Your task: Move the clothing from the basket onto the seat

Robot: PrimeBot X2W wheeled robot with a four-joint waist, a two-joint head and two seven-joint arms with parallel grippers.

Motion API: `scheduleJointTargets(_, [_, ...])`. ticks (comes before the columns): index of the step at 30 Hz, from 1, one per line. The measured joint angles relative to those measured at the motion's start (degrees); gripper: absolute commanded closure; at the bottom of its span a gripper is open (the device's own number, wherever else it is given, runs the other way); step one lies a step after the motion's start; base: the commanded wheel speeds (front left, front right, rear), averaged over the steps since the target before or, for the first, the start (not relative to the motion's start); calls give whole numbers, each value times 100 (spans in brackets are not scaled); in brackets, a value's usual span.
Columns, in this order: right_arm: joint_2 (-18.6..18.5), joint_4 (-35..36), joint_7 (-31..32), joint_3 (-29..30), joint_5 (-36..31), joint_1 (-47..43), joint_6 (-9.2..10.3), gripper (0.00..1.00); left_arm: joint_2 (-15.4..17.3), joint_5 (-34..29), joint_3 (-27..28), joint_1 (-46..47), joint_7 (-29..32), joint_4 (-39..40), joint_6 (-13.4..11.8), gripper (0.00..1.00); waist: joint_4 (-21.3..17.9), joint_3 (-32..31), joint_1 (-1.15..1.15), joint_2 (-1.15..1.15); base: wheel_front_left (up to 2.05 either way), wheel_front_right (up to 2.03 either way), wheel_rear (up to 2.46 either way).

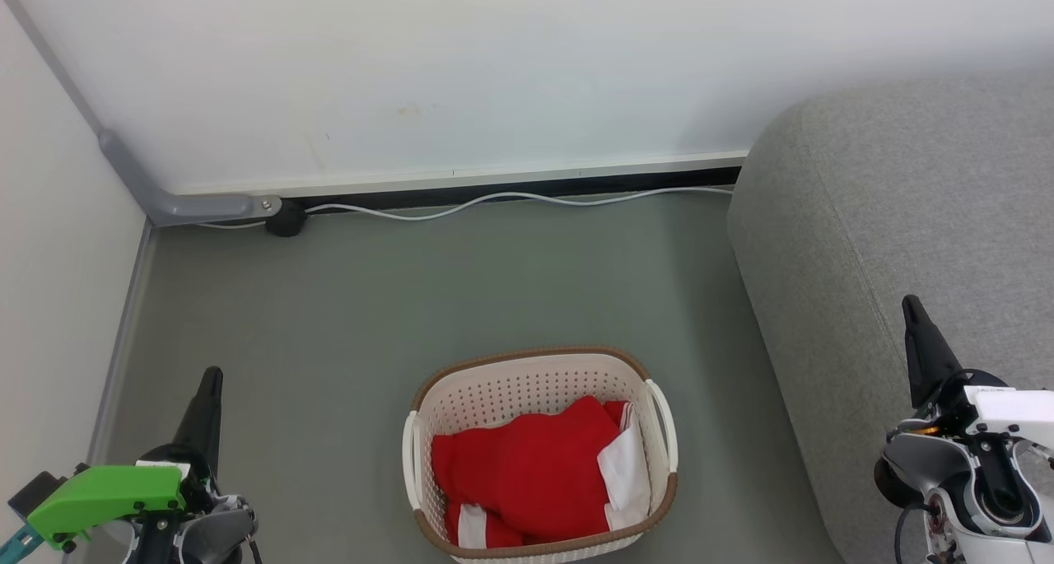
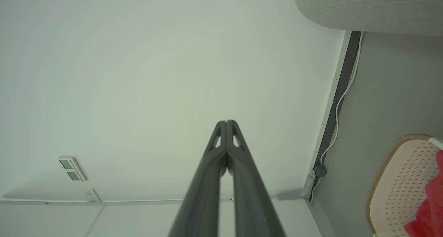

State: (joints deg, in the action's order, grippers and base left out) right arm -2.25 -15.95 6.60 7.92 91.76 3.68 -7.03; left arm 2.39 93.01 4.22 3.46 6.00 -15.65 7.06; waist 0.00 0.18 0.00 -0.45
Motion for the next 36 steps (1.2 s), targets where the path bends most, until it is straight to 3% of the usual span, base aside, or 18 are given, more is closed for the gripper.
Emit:
scheduleJointTargets(2, [0, 0, 0, 0, -1, 0, 0, 100, 0, 0, 0, 0, 0, 0, 0, 100, 0, 0, 0, 0, 0, 0, 0])
scheduleJointTargets(3, [0, 0, 0, 0, 0, 0, 0, 0, 0, 0, 0, 0, 0, 0, 0, 0, 0, 0, 0, 0, 0, 0, 0])
scheduleJointTargets(18, [34, -77, -115, -165, -216, -215, 8, 0, -80, -124, -121, -183, -142, -81, -2, 0, 10, -12, 0, 0, 0, 0, 0])
scheduleJointTargets(25, [-412, 24, -361, -531, -749, -215, 12, 0, 22, -611, -291, -199, -349, -18, -3, 0, 19, -22, 0, 0, 0, 0, 0])
scheduleJointTargets(30, [-639, 109, -439, -849, -1259, -198, 156, 0, 185, -1087, -443, -200, -427, 13, -9, 0, 29, -33, 0, 0, 0, 0, 0])
scheduleJointTargets(36, [-665, 160, -553, -1195, -2007, -185, 364, 0, 198, -1685, -659, -202, -549, 42, -124, 0, 44, -52, 0, 1, 0, 0, 0])
